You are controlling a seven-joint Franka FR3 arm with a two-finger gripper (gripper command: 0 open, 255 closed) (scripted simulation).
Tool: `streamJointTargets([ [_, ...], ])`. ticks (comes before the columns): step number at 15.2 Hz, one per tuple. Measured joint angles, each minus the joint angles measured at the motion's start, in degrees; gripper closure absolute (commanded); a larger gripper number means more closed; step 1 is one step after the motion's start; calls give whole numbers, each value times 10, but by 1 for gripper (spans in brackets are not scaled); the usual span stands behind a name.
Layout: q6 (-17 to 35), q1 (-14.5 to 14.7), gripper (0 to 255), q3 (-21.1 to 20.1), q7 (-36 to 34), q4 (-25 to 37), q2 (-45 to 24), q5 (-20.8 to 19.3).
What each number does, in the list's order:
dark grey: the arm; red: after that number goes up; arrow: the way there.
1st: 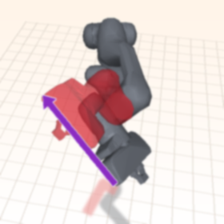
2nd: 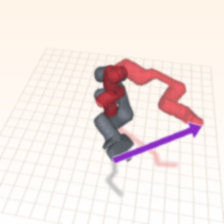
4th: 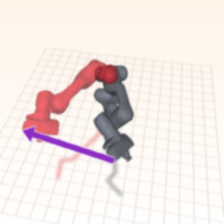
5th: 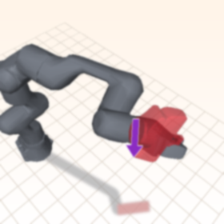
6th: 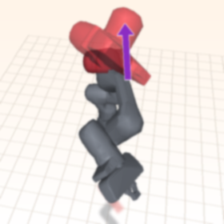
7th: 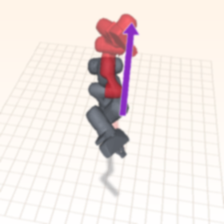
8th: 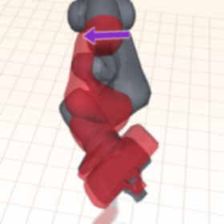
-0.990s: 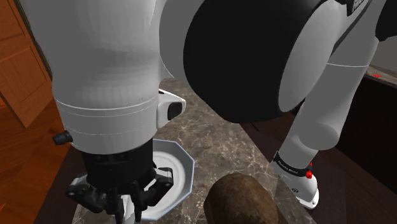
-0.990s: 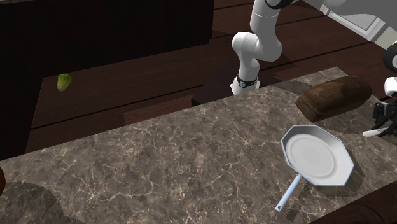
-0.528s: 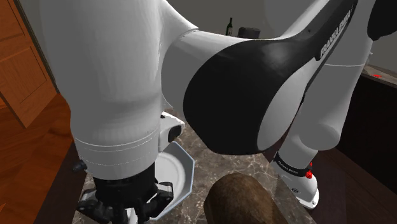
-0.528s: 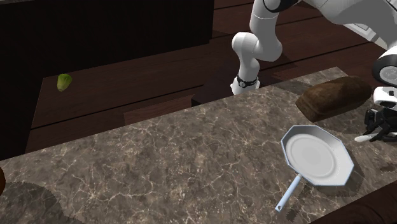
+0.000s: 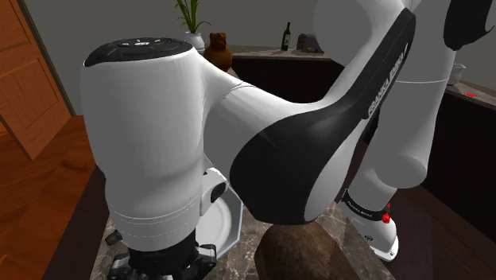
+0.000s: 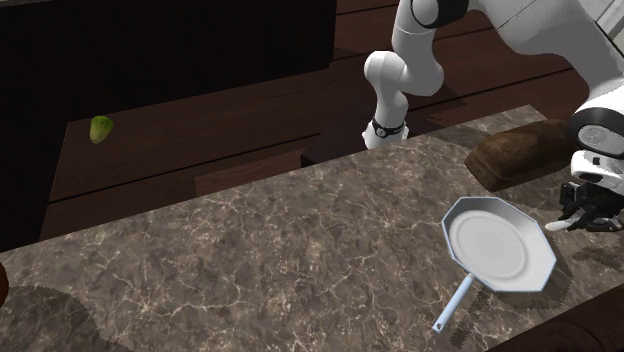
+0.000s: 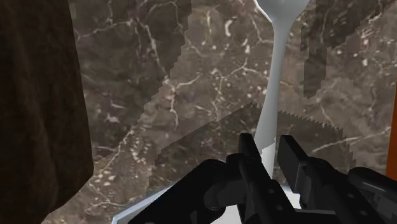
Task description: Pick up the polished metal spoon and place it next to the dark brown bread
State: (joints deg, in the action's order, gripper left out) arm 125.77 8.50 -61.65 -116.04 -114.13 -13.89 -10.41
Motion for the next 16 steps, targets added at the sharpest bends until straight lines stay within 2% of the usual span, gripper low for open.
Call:
streamJointTargets([
  [11,66,36,255,39,-37,-33,-50,-61],
  [16,70,40,255,41,-41,-33,-54,-66],
])
